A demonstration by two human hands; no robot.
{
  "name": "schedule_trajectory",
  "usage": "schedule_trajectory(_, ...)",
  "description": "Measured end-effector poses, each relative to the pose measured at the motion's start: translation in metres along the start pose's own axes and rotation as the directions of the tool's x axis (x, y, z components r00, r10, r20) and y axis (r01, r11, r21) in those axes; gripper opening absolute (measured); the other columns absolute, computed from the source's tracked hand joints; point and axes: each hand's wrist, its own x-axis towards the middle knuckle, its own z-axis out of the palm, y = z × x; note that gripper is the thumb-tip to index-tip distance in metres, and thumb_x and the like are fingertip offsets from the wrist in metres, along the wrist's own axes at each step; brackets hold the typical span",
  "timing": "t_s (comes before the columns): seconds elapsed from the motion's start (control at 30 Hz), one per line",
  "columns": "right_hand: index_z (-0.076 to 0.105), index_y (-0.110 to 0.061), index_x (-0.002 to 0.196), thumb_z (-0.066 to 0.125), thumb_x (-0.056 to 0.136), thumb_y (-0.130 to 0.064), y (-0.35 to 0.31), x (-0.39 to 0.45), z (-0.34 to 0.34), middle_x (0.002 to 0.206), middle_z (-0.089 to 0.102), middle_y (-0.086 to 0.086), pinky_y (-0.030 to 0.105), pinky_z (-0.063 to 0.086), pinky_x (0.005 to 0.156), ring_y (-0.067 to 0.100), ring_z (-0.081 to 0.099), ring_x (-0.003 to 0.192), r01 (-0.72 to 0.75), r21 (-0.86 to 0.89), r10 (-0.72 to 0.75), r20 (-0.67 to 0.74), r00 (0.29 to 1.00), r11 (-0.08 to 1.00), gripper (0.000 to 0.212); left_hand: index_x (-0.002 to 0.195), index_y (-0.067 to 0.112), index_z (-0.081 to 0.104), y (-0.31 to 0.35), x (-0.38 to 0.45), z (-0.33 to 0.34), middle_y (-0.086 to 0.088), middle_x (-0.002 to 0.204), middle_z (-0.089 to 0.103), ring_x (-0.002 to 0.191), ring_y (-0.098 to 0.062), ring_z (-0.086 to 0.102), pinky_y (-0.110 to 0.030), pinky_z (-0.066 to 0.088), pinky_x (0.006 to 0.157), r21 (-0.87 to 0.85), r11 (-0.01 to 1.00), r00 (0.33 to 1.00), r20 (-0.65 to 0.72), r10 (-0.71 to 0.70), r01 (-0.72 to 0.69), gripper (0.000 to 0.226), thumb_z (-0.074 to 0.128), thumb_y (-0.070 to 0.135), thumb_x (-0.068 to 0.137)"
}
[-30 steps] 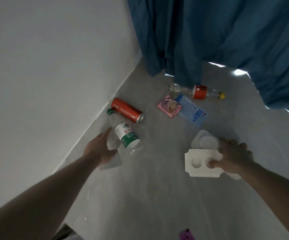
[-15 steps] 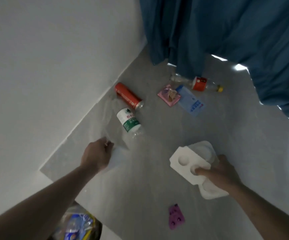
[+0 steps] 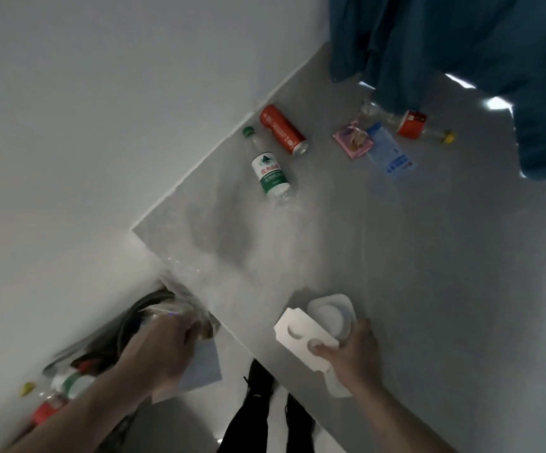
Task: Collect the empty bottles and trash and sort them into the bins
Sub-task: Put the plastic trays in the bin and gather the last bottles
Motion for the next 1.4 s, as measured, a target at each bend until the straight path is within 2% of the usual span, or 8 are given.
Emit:
schedule_trajectory(0.17, 0.047, -0.011, 0.107, 0.101, 0.046, -0.04, -0.01, -0.003, 0.003, 0.108, 0.068, 0.019, 0.032, 0.043, 0.071, 0.036, 0.068, 0.096, -0.042, 0.048, 0.043, -0.01, 0.999, 0.998, 0.087, 0.115, 0.029, 0.06, -0.036, -0.1, 0.033, 0.002, 0.116, 0.07, 0.111, -0.02, 0.066, -0.032, 0.052, 0.086, 0.108, 0.976, 0.957, 0.205, -0.206, 0.187, 0.036, 0.038, 0.051, 0.097)
schedule_trajectory(0.3, 0.049, -0.003, 0.11, 0.101, 0.049, -0.038, -0.014, -0.006, 0.005, 0.109, 0.066, 0.024, 0.034, 0.041, 0.07, 0.04, 0.066, 0.099, -0.026, -0.015, 0.026, -0.01, 1.0, 1.0, 0.087, 0.133, 0.038, 0.056, -0.066, -0.153, 0.041, 0.016, 0.138, 0.058, 0.133, -0.011, 0.052, -0.027, 0.04, 0.109, 0.017, 0.959, 0.907, 0.323, -0.272, 0.281, 0.056, 0.031, 0.051, 0.085)
schedule_trajectory(0.63, 0.061, 0.001, 0.118, 0.097, 0.061, -0.028, -0.035, -0.001, 0.049, 0.12, 0.066, 0.025, 0.038, 0.047, 0.079, 0.04, 0.065, 0.107, -0.092, 0.087, 0.096, -0.048, 0.994, 0.992, 0.073, 0.105, 0.03, 0.068, -0.158, -0.061, 0.075, 0.006, 0.099, 0.069, 0.092, -0.015, 0.066, -0.034, 0.057, 0.083, -0.009, 0.948, 0.926, 0.218, -0.308, 0.317, 0.022, 0.047, 0.033, 0.099)
schedule_trajectory(0.77, 0.069, -0.007, 0.11, 0.095, 0.048, -0.055, -0.04, 0.001, 0.065, 0.112, 0.073, 0.015, 0.043, 0.056, 0.083, 0.032, 0.069, 0.104, -0.118, 0.147, 0.122, -0.016, 0.992, 0.982, 0.083, 0.083, 0.027, 0.066, -0.189, 0.014, 0.1, 0.011, 0.078, 0.061, 0.079, -0.014, 0.061, -0.029, 0.047, 0.069, -0.196, 0.928, 0.941, 0.185, -0.283, 0.318, 0.025, 0.047, 0.036, 0.098)
schedule_trajectory(0.93, 0.075, -0.01, 0.097, 0.094, 0.065, -0.031, -0.059, -0.024, 0.09, 0.089, 0.079, 0.002, 0.046, 0.059, 0.084, 0.025, 0.074, 0.091, -0.079, 0.285, 0.072, 0.035, 0.997, 0.955, 0.042, 0.083, 0.02, 0.062, -0.22, 0.078, 0.149, 0.006, 0.076, 0.064, 0.074, -0.014, 0.061, -0.03, 0.048, 0.068, -0.313, 0.877, 0.929, 0.179, -0.324, 0.365, 0.029, 0.05, 0.041, 0.099)
schedule_trajectory(1.1, 0.075, -0.01, 0.093, 0.083, 0.076, 0.002, -0.098, -0.066, 0.144, 0.079, 0.078, 0.001, 0.019, 0.055, 0.054, 0.005, 0.071, 0.065, 0.06, 0.349, -0.129, 0.178, 0.976, 0.935, 0.022, 0.129, 0.02, 0.06, -0.251, 0.094, 0.202, -0.001, 0.114, 0.067, 0.103, -0.022, 0.063, -0.029, 0.046, 0.082, -0.379, 0.796, 0.879, 0.266, -0.396, 0.473, 0.038, 0.057, 0.041, 0.097)
schedule_trajectory(1.27, 0.074, -0.023, 0.1, 0.088, 0.075, -0.015, -0.11, -0.076, 0.229, 0.09, 0.078, -0.01, 0.028, 0.059, 0.067, 0.006, 0.074, 0.081, -0.004, 0.268, -0.097, 0.364, 0.926, 0.963, 0.03, 0.148, 0.017, 0.041, -0.277, 0.081, 0.218, -0.004, 0.143, 0.053, 0.125, -0.025, 0.057, -0.031, 0.047, 0.094, -0.395, 0.727, 0.826, 0.305, -0.473, 0.562, 0.074, 0.074, 0.037, 0.086)
schedule_trajectory(1.4, 0.07, -0.023, 0.111, 0.087, 0.072, -0.023, -0.12, -0.056, 0.298, 0.097, 0.075, -0.009, 0.031, 0.057, 0.074, 0.012, 0.071, 0.091, -0.018, 0.164, -0.046, 0.38, 0.924, 0.986, 0.043, 0.145, 0.024, 0.045, -0.296, 0.061, 0.211, 0.0, 0.144, 0.046, 0.123, -0.024, 0.055, -0.032, 0.047, 0.095, -0.469, 0.691, 0.832, 0.245, -0.497, 0.551, 0.062, 0.067, 0.023, 0.087)
